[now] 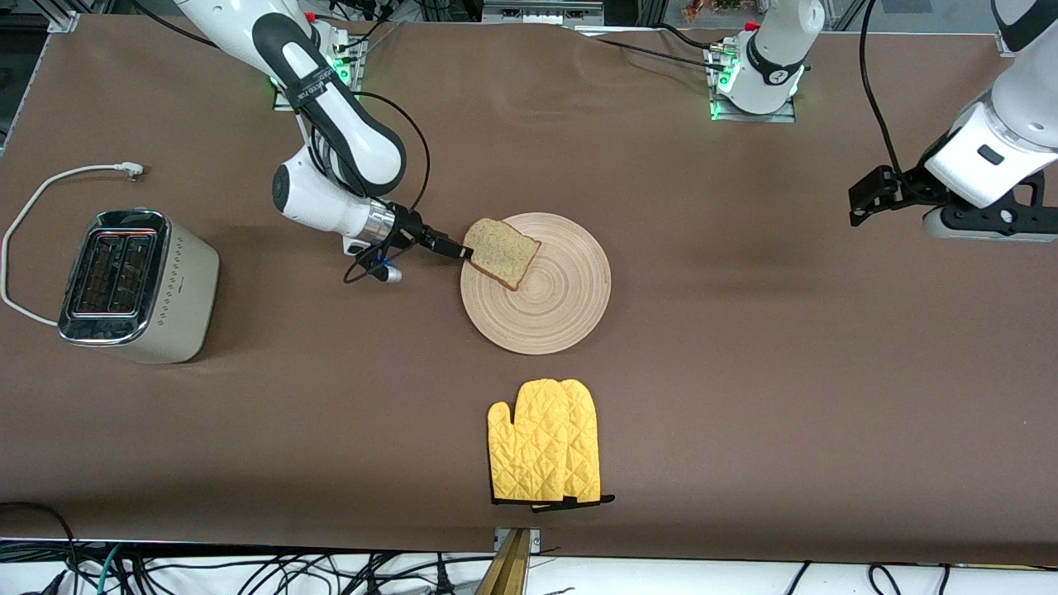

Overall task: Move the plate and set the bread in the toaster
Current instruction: 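Raise the left gripper while the right gripper reaches the bread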

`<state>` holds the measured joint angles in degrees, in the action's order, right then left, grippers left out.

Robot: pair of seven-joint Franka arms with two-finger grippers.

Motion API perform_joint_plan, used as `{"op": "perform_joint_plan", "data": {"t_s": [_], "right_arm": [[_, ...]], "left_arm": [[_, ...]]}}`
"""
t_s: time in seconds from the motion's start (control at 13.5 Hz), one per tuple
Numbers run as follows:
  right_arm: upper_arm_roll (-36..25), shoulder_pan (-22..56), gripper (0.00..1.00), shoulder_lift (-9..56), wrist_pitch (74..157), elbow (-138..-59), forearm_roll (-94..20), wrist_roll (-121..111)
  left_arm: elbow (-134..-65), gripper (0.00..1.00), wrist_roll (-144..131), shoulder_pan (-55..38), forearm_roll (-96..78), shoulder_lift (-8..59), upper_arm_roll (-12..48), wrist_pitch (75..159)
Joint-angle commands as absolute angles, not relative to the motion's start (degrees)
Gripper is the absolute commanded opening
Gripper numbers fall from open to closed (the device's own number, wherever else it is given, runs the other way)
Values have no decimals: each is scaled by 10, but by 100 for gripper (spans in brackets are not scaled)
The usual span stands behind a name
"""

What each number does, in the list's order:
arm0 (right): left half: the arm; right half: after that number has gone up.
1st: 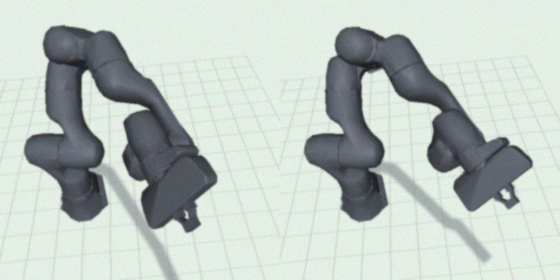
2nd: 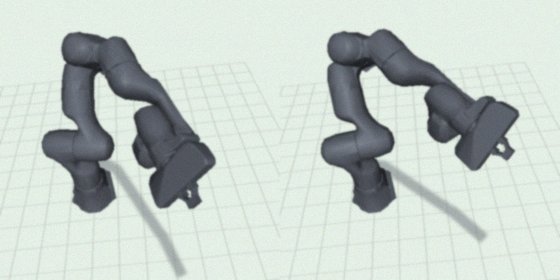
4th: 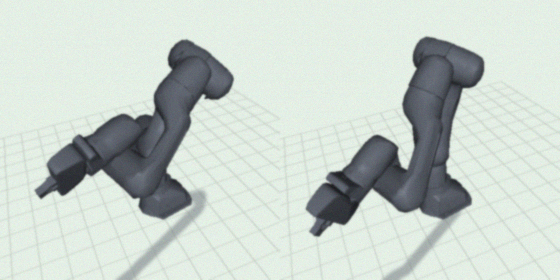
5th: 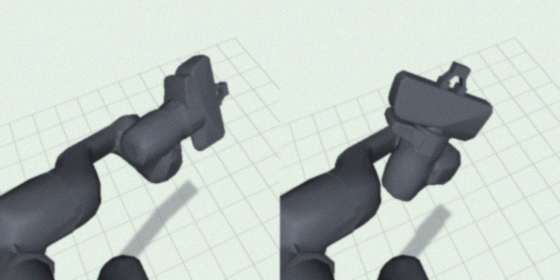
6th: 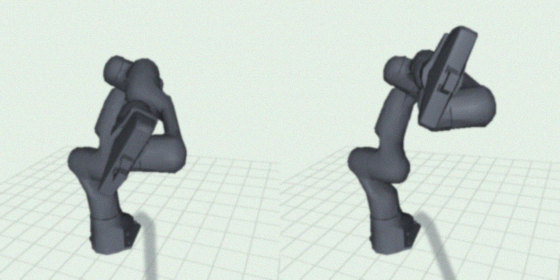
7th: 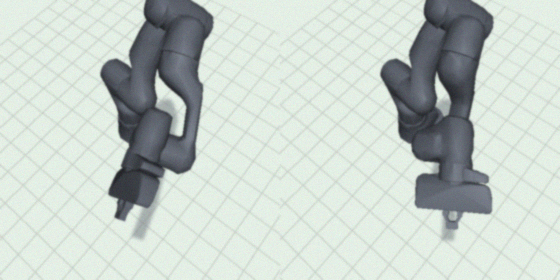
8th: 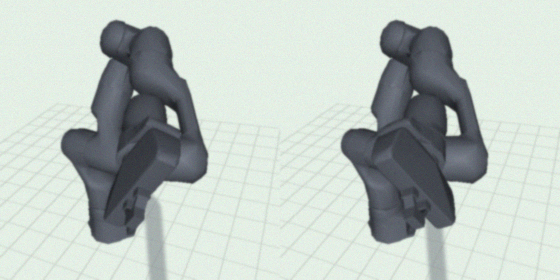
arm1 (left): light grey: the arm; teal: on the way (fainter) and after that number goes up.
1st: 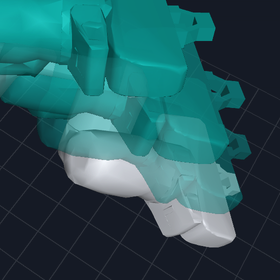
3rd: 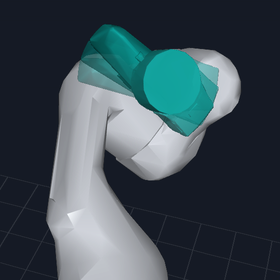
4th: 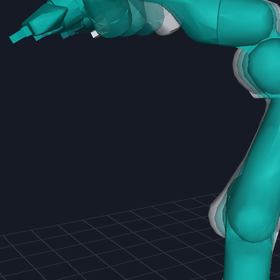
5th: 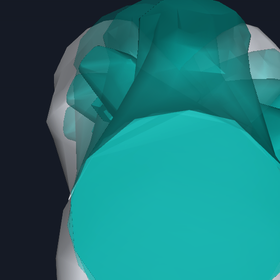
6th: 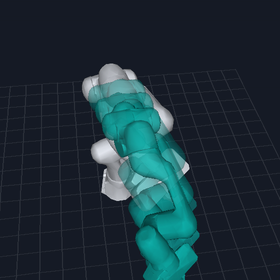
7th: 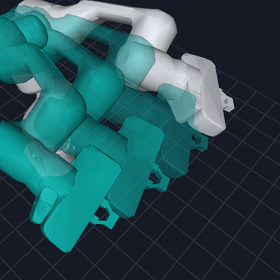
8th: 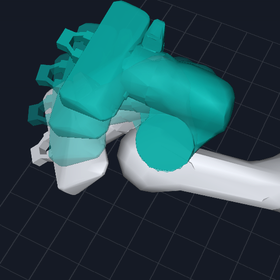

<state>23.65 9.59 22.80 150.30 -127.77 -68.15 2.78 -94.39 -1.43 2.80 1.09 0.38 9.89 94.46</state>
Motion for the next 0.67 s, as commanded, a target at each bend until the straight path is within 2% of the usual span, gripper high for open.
{"op": "perform_joint_plan", "data": {"t_s": [0.0, 0.3, 0.37, 0.45, 0.52, 0.59], "right_arm": [[250, 108, 100, 227, 1527, -1292, -716, 29], [250, 155, 100, 259, 1583, -1284, -774, 20], [250, 156, 97, 260, 1588, -1284, -784, 19], [250, 156, 80, 259, 1587, -1283, -785, 18], [248, 155, 69, 256, 1586, -1282, -785, 17], [247, 155, 68, 254, 1588, -1278, -785, 17]], "left_arm": [[-954, 100, 27, -4, 25, -4, 70, 949], [-941, 100, 25, -1, 25, 8, 70, 947], [-940, 100, 25, -1, 26, 8, 71, 947], [-940, 100, 26, -1, 25, 8, 72, 947], [-940, 100, 25, -3, 25, 8, 73, 946], [-940, 100, 24, -5, 25, 8, 75, 944]]}}
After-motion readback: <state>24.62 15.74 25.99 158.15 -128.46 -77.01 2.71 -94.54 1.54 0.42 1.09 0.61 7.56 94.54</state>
